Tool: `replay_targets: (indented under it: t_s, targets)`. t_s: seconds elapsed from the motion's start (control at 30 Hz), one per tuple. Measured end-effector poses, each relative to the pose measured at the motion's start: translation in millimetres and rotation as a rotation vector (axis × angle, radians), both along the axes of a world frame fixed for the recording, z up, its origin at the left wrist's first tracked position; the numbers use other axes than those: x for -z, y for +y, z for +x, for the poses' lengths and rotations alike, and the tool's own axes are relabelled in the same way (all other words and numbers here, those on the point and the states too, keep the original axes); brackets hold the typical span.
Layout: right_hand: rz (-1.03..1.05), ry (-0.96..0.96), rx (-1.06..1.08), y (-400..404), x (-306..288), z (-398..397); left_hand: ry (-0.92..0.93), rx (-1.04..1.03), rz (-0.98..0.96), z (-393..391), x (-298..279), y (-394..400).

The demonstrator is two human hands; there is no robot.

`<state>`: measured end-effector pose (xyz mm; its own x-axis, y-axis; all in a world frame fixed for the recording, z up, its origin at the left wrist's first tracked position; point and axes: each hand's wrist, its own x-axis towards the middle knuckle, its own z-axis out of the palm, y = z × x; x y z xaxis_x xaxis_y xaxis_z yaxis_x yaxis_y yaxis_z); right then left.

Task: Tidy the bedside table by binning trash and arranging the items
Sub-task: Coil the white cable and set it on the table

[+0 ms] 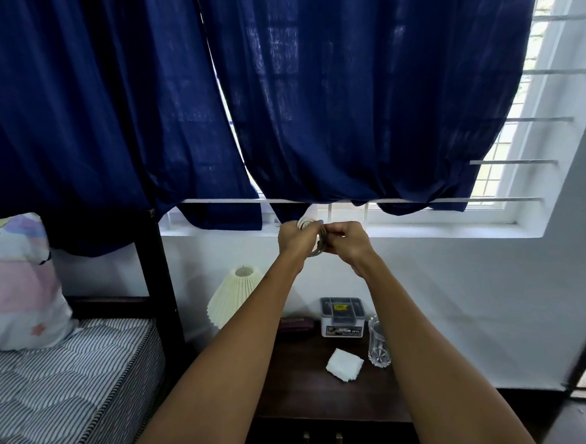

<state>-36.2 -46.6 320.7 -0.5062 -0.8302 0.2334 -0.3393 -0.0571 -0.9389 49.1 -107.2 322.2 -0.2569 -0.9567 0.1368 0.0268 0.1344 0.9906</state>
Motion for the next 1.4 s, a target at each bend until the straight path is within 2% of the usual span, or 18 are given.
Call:
replay_targets:
  t_s: [0.07, 0.17, 0.27, 0.5, 0.73, 0.93, 1.1, 1.2, 1.4]
  targets:
    - [-0.007, -0.009, 0.007, 1.6, -0.4, -1.5, -0.005, -0.005, -0.002, 0.5, 3.7, -1.9]
    - [-0.024, -0.043, -0.026, 5.8, -3.9, -3.5, 0.102, 0.080, 0.115, 2.3, 6.9, -2.2]
    - [-0.010, -0.092, -0.076, 9.7, -6.2, -4.2, 0.134, 0.098, 0.177, 5.4, 6.7, -2.3]
    - [0.095, 0.051, -0.115, 6.8, -9.6, 0.9, 0.181, 0.041, 0.229, 5.3, 10.7, -5.1]
    - [0.089, -0.055, -0.194, 6.6, -8.5, 1.8, 0.132, -0.022, 0.131, 7.8, 12.3, -7.9]
    - [0.109, -0.131, -0.166, 7.2, -7.0, 0.7, 0.101, -0.079, 0.078, 10.3, 17.0, -7.4]
    - [0.089, -0.269, -0.218, 8.2, -7.3, -0.9, -0.022, -0.166, -0.029, 10.7, 15.7, -6.2]
    - [0.063, -0.264, -0.194, 9.2, -10.6, -0.9, -0.067, -0.175, -0.061, 10.2, 15.0, -6.7]
    - [0.052, -0.205, -0.108, 11.1, -12.7, -0.7, 0.027, -0.082, 0.017, 10.2, 16.6, -5.6]
